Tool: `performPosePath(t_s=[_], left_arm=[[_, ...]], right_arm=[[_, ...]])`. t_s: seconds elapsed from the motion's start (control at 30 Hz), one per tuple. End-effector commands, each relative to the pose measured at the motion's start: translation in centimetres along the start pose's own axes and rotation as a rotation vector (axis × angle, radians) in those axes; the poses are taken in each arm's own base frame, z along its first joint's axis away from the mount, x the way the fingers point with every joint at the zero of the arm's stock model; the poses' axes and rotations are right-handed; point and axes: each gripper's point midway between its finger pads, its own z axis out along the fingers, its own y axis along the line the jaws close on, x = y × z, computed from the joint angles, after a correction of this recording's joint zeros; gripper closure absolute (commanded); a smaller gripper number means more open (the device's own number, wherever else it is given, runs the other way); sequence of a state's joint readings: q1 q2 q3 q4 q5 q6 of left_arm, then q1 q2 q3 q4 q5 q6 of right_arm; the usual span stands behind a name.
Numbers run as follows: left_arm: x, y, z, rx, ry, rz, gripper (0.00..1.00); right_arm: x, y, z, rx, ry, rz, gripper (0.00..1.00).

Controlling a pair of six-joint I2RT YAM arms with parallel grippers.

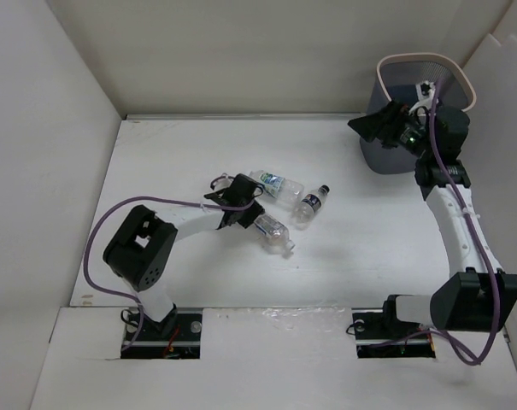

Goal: Put the plastic bottles in the bin

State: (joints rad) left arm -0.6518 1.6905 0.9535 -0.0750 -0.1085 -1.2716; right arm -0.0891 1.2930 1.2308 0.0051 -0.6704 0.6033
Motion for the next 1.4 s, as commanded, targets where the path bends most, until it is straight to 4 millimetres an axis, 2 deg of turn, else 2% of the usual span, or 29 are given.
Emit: performPosePath(t_s=[0.0, 0.03, 0.07, 0.13, 0.17, 0.2, 0.27, 0.3, 0.37, 0.4, 0.43, 0.53, 0.57, 0.6, 0.67, 0.7, 0.8, 0.87, 0.93, 0.97, 1.0, 1.03, 1.07, 1.1, 1.17, 1.3, 1.33, 1.37], left_arm=[[-1.0, 1.7, -1.3, -0.043, -0.039, 0.054, 1.0], [-1.8, 1.0, -2.0, -0.013, -0.074, 0.086, 1.0], [-2.4, -0.7, -3.9, 0.073, -0.104, 0.115, 1.0], [-3.4, -3.7, -6.4, 0.214, -0.15, 0.19, 1.0], [-4.3, -6.3, -9.0, 0.337, -0.191, 0.219, 1.0], [-5.1, -7.6, -10.5, 0.385, -0.233, 0.303, 1.0], [-5.8, -9.5, -13.1, 0.463, -0.27, 0.362, 1.0], [-6.4, -11.2, -15.5, 0.538, -0.301, 0.382, 1.0], [-6.0, -12.4, -17.6, 0.62, -0.305, 0.468, 1.0], [-6.2, -13.8, -19.8, 0.698, -0.328, 0.48, 1.0], [-6.2, -14.1, -20.6, 0.728, -0.334, 0.491, 1.0], [-5.5, -14.9, -22.7, 0.815, -0.313, 0.507, 1.0], [-5.6, -15.5, -23.9, 0.85, -0.324, 0.505, 1.0], [-5.2, -15.5, -24.0, 0.865, -0.302, 0.517, 1.0], [-5.4, -16.1, -25.7, 0.915, -0.319, 0.505, 1.0], [-4.8, -16.1, -25.9, 0.933, -0.294, 0.519, 1.0], [-4.8, -16.6, -28.3, 1.006, -0.303, 0.505, 1.0], [-5.0, -16.7, -29.0, 1.023, -0.314, 0.502, 1.0], [-4.8, -16.9, -29.2, 1.039, -0.309, 0.508, 1.0], [-4.9, -17.0, -29.4, 1.048, -0.315, 0.506, 1.0], [-4.9, -17.0, -29.5, 1.049, -0.315, 0.506, 0.98], [-5.1, -17.0, -29.8, 1.051, -0.328, 0.5, 0.87], [-5.6, -17.1, -29.9, 1.047, -0.351, 0.487, 0.35], [-5.9, -16.9, -29.5, 1.023, -0.361, 0.477, 0.0], [-6.8, -17.1, -29.8, 1.0, -0.395, 0.455, 0.0], [-8.9, -16.3, -29.8, 0.909, -0.465, 0.404, 0.0], [-9.1, -16.0, -29.7, 0.89, -0.47, 0.389, 0.0], [-9.5, -15.7, -30.0, 0.88, -0.486, 0.379, 0.0]], right_arm=[[2.1, 4.3, 0.4, -0.18, 0.06, -0.142, 0.0], [3.1, 5.5, 0.3, -0.228, 0.086, -0.171, 0.0], [5.5, 6.9, 0.7, -0.286, 0.143, -0.183, 0.0], [8.4, 8.1, 0.8, -0.36, 0.203, -0.239, 0.0], [10.3, 9.5, 1.1, -0.4, 0.238, -0.25, 0.0], [12.0, 9.5, 1.2, -0.405, 0.267, -0.25, 0.0], [14.8, 10.3, 1.6, -0.438, 0.31, -0.287, 0.0], [15.9, 10.7, 1.5, -0.457, 0.331, -0.297, 0.0], [17.5, 11.2, 2.2, -0.476, 0.348, -0.318, 0.0], [18.5, 12.3, 2.0, -0.51, 0.361, -0.323, 0.0], [18.3, 13.2, 2.1, -0.541, 0.34, -0.34, 0.0], [19.7, 15.2, 1.7, -0.623, 0.333, -0.369, 0.0], [19.3, 16.3, 1.3, -0.662, 0.312, -0.378, 0.0], [19.6, 16.6, 1.2, -0.672, 0.317, -0.378, 0.0], [19.5, 17.8, 1.5, -0.671, 0.294, -0.387, 0.0], [19.9, 17.6, 1.8, -0.656, 0.296, -0.384, 0.0], [20.4, 17.5, 3.3, -0.619, 0.299, -0.379, 0.0], [20.6, 17.8, 3.9, -0.624, 0.31, -0.367, 0.0], [22.3, 17.9, 4.5, -0.629, 0.353, -0.346, 0.0], [22.5, 18.5, 4.6, -0.65, 0.362, -0.346, 0.03], [22.8, 19.1, 4.5, -0.672, 0.37, -0.347, 0.17], [23.0, 19.0, 4.7, -0.672, 0.37, -0.347, 0.3], [22.9, 19.2, 4.7, -0.674, 0.367, -0.335, 0.48], [22.5, 19.4, 4.9, -0.666, 0.358, -0.327, 0.98], [20.5, 18.8, 5.2, -0.618, 0.311, -0.303, 1.0], [12.9, 15.5, 6.7, -0.445, 0.174, -0.285, 1.0], [8.0, 13.8, 7.0, -0.378, 0.084, -0.304, 1.0], [6.3, 12.1, 7.1, -0.326, 0.07, -0.287, 1.0]])
